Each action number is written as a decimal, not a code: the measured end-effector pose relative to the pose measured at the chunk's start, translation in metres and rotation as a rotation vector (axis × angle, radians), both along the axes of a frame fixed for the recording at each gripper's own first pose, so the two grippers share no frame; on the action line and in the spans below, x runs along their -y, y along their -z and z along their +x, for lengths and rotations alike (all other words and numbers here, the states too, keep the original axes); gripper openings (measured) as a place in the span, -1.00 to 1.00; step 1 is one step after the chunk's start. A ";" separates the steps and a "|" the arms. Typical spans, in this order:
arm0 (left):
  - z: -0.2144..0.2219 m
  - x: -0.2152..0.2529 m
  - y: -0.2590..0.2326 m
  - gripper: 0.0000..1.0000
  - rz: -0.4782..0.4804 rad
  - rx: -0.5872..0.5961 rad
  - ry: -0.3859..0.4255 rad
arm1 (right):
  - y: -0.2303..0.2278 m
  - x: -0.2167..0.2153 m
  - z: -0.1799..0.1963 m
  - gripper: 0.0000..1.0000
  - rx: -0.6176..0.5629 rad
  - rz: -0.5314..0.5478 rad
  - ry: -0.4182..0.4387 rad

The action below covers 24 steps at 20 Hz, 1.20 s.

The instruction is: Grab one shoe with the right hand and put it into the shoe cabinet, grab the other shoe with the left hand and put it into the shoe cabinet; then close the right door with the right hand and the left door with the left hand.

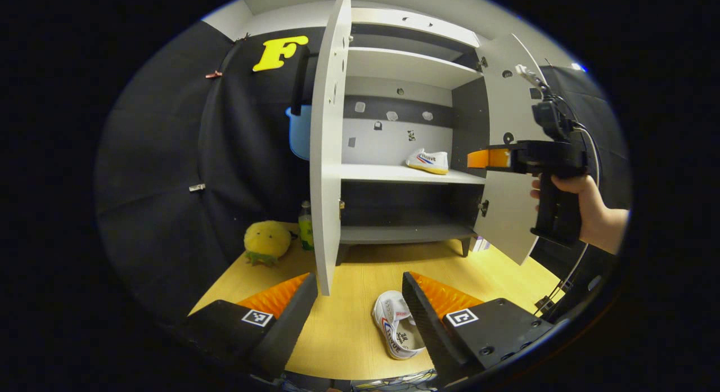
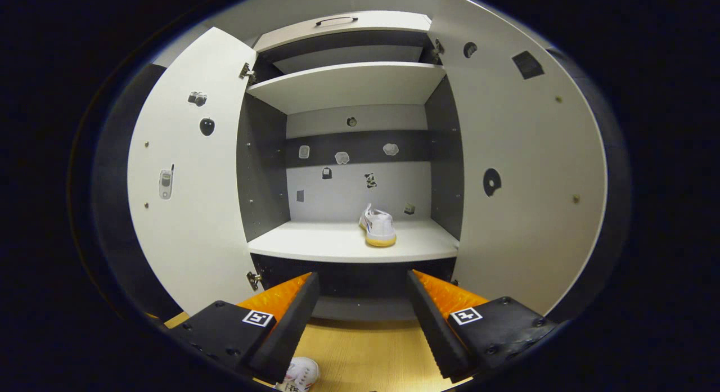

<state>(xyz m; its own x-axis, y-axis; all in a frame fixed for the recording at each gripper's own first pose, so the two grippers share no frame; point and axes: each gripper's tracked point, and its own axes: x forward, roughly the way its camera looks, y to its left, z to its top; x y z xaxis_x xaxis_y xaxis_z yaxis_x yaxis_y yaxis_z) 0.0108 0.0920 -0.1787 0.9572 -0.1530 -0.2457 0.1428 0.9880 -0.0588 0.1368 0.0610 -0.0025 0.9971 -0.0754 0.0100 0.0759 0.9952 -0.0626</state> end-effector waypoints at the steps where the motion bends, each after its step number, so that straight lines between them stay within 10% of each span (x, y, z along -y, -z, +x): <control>1: 0.000 0.005 0.011 0.91 -0.009 -0.024 0.023 | 0.013 0.006 -0.012 0.96 -0.019 0.002 0.014; 13: 0.036 0.047 0.147 0.92 0.021 -0.315 0.168 | 0.153 0.072 -0.134 0.98 -0.327 0.095 0.225; 24: 0.094 0.060 0.232 0.79 0.224 -0.413 0.188 | 0.172 0.077 -0.196 0.98 -0.433 0.079 0.303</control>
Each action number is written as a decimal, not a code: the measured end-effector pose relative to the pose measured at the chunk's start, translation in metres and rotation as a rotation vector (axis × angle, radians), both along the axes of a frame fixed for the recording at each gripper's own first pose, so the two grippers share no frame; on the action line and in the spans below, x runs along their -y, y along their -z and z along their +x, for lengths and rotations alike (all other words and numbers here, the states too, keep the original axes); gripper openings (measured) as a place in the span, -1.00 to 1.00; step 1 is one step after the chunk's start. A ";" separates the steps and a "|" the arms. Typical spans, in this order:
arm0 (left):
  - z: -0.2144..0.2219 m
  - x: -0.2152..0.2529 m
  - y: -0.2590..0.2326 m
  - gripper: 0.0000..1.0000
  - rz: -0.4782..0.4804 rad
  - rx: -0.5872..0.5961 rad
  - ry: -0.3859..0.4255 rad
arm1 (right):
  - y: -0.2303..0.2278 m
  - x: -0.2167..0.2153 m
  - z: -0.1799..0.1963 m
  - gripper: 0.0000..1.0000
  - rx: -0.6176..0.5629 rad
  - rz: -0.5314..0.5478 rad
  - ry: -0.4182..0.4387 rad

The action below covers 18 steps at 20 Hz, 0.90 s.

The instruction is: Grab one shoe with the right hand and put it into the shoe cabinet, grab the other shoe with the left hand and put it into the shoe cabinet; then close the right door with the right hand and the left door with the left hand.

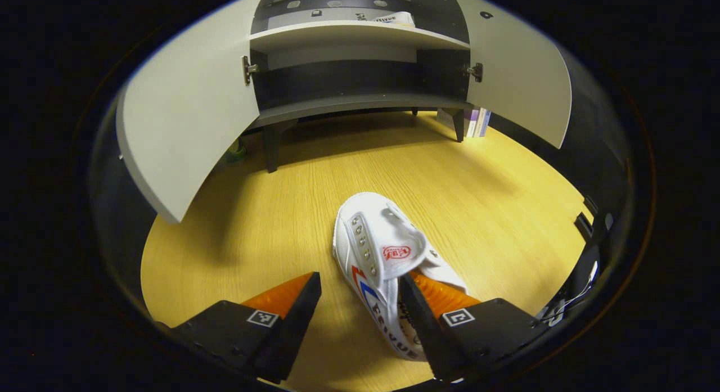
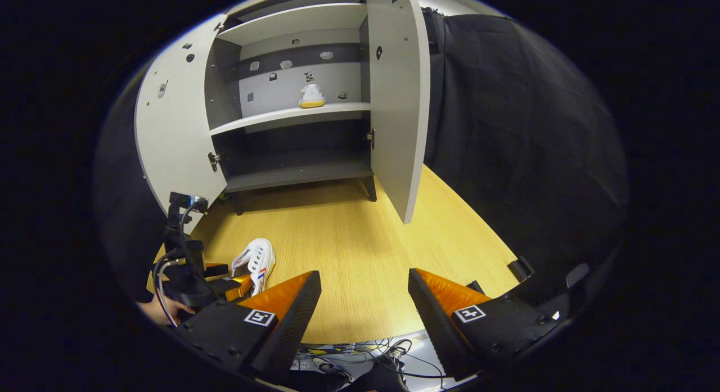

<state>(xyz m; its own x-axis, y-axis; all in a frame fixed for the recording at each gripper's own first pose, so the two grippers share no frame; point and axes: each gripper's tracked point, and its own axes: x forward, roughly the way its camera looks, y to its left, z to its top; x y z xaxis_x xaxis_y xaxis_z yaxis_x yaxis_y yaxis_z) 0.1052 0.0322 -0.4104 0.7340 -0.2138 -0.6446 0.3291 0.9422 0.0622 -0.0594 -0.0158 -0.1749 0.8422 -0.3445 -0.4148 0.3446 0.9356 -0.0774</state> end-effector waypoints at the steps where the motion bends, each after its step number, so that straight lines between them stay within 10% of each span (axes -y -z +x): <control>1: 0.006 0.001 0.003 0.60 0.010 0.006 -0.006 | -0.002 0.000 -0.002 0.98 -0.004 -0.003 0.004; 13: 0.019 -0.016 0.013 -0.84 -0.047 -0.055 -0.125 | -0.017 -0.003 0.012 0.99 0.015 -0.022 -0.034; 18: 0.011 -0.016 -0.005 -0.89 -0.054 -0.062 -0.142 | -0.026 0.006 0.025 0.99 0.033 -0.035 -0.075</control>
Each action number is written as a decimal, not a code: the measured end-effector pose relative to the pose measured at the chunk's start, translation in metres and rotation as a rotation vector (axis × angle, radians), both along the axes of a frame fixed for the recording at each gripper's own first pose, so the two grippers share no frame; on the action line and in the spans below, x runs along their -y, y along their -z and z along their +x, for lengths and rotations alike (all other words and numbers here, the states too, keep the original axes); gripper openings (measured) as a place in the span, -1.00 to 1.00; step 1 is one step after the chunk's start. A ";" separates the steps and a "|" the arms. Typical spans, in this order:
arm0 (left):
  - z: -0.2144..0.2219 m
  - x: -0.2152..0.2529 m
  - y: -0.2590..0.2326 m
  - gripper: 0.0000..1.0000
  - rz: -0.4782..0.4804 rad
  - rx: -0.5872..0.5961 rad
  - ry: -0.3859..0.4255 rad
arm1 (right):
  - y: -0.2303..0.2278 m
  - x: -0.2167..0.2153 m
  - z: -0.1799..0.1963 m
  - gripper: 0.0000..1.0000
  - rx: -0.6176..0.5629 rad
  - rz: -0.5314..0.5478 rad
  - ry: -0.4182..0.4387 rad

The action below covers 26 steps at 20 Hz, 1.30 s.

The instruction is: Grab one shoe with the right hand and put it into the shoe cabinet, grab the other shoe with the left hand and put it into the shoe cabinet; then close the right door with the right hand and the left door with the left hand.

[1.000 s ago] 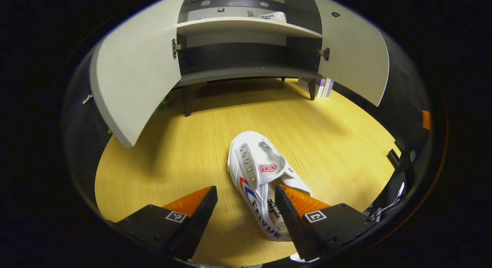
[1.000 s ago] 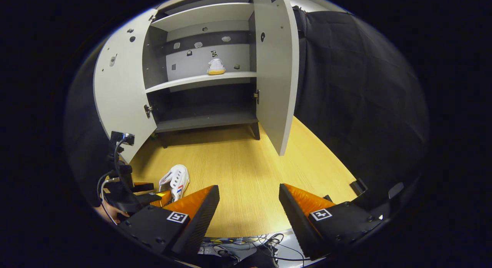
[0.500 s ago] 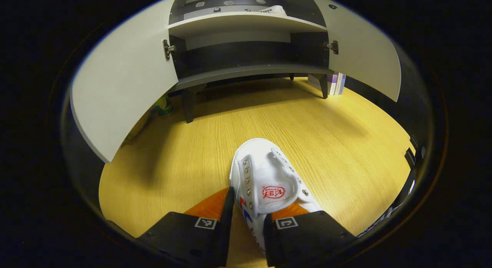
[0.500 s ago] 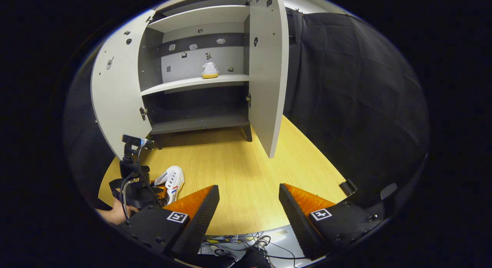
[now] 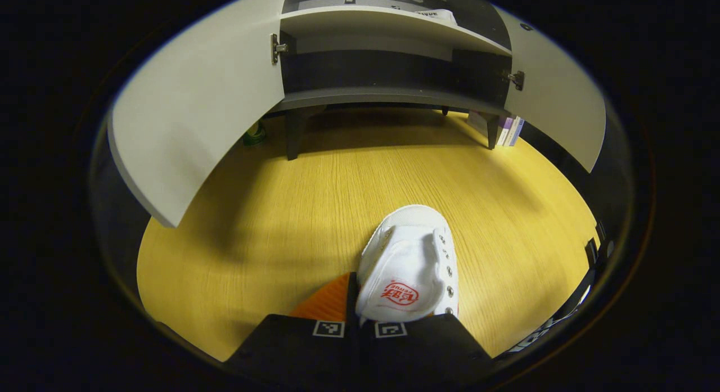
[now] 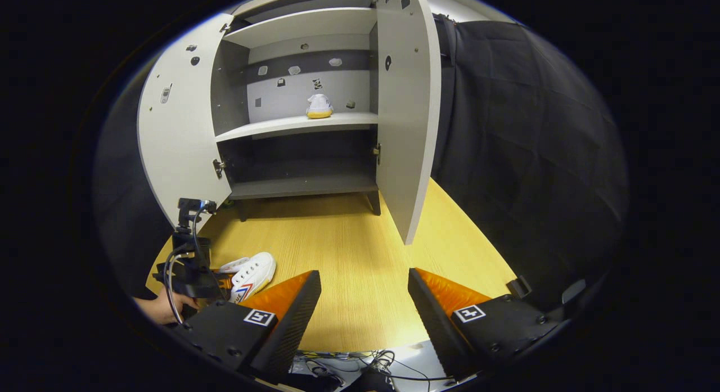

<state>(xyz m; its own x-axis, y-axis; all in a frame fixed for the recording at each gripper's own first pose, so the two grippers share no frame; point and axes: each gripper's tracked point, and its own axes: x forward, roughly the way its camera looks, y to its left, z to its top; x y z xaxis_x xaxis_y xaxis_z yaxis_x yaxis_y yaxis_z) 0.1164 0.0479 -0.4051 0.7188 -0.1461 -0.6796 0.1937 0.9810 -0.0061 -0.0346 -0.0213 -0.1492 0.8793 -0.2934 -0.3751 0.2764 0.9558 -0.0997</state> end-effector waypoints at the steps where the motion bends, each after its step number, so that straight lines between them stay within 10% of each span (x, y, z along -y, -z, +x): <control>1: -0.003 0.000 -0.010 -0.89 0.000 0.009 -0.013 | -0.003 0.003 0.001 0.98 0.007 -0.004 -0.007; 13: 0.031 0.034 -0.218 -0.89 -0.118 0.241 -0.056 | -0.018 0.019 0.011 0.99 0.052 -0.059 -0.164; 26: 0.210 0.046 -0.397 -0.89 -0.048 0.437 -0.082 | -0.036 0.077 0.018 0.98 0.146 -0.005 -0.143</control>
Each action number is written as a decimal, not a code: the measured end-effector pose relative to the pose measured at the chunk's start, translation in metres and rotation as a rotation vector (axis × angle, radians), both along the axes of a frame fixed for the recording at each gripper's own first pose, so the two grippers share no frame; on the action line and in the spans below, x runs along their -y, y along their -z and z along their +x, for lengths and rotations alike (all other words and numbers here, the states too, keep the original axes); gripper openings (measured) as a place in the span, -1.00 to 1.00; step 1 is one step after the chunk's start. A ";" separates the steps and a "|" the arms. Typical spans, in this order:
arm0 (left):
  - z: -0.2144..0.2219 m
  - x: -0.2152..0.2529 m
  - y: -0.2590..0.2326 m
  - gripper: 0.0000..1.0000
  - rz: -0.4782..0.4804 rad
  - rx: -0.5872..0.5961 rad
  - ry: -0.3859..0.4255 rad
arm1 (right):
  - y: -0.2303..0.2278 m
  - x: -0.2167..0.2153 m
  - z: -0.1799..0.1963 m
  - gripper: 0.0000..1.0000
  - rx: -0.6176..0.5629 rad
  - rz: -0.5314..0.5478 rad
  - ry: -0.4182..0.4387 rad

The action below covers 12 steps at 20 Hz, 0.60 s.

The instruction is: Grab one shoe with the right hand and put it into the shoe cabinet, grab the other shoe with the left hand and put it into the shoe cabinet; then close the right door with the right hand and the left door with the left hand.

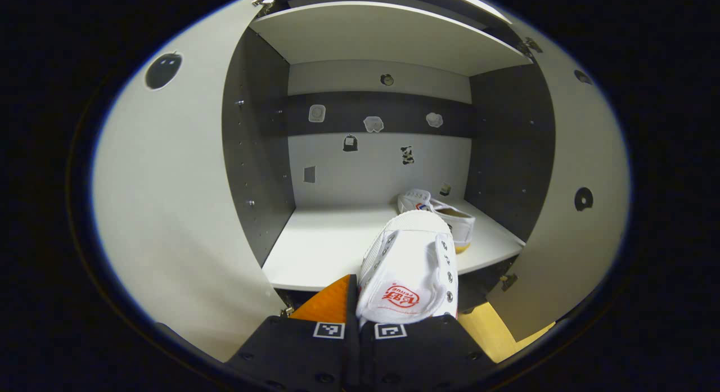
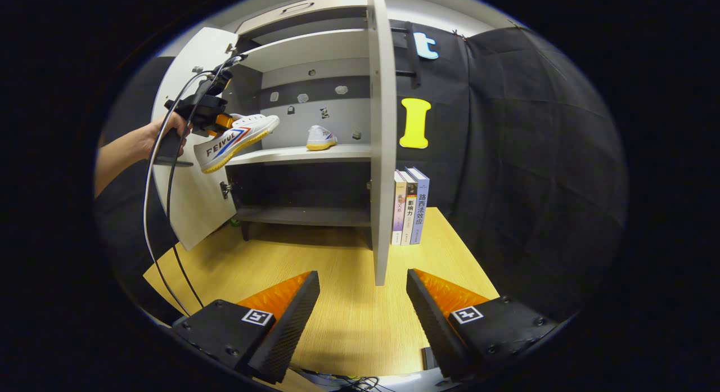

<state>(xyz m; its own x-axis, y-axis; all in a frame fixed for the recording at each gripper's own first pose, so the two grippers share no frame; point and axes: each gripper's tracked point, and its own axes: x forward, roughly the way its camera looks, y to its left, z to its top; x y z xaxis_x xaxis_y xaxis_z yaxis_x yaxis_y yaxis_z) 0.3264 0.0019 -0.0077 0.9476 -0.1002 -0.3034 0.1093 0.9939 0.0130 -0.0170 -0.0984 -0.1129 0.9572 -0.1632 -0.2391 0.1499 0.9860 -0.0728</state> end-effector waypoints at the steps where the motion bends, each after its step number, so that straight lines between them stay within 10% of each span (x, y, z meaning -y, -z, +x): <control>1: 0.013 -0.002 -0.008 -0.89 -0.005 0.001 -0.021 | 0.001 0.006 -0.001 0.98 0.002 0.015 0.010; 12: 0.178 -0.019 0.008 -0.89 -0.061 -0.241 -0.190 | 0.002 0.063 -0.013 0.96 0.001 0.053 0.113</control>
<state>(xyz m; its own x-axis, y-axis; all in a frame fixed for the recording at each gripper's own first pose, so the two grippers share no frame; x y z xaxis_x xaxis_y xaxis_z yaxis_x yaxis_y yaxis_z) 0.5039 0.0214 -0.0161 0.8525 0.0466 -0.5206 -0.0856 0.9950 -0.0511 -0.0299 -0.1616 -0.1148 0.9339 -0.2569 -0.2489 0.2599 0.9654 -0.0212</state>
